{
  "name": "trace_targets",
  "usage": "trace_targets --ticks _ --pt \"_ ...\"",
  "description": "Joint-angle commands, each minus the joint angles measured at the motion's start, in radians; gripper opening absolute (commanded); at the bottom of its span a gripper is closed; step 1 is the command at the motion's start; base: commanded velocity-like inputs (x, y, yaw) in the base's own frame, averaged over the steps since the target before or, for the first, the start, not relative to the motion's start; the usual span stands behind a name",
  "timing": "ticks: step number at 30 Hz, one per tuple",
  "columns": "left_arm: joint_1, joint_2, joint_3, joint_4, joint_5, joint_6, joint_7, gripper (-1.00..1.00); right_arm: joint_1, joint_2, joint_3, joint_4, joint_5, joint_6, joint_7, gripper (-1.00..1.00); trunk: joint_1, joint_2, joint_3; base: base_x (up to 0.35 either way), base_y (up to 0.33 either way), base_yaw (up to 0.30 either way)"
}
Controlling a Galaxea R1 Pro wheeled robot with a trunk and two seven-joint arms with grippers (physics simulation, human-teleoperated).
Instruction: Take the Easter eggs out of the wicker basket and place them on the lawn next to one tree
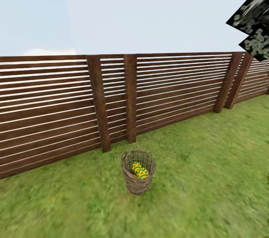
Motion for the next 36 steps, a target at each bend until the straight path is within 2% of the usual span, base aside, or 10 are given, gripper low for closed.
trace_targets --ticks 1,25,36 --pt "-0.001 0.000 -0.007 0.001 -0.001 -0.003 0.000 1.00 0.000 0.000 -0.007 -0.002 -0.001 -0.001 0.001 1.00 0.001 -0.001 -0.001 0.323 0.124 -0.260" --pt "-0.001 0.000 -0.007 0.001 -0.001 -0.003 0.000 1.00 0.000 -0.001 -0.009 -0.001 -0.001 -0.001 0.001 1.00 0.001 -0.001 0.010 0.308 0.137 -0.274" --pt "-0.001 0.000 -0.006 0.001 -0.001 -0.012 0.000 1.00 0.000 -0.001 -0.009 -0.002 -0.001 -0.001 0.001 1.00 0.001 -0.001 0.015 0.169 0.121 -0.277"
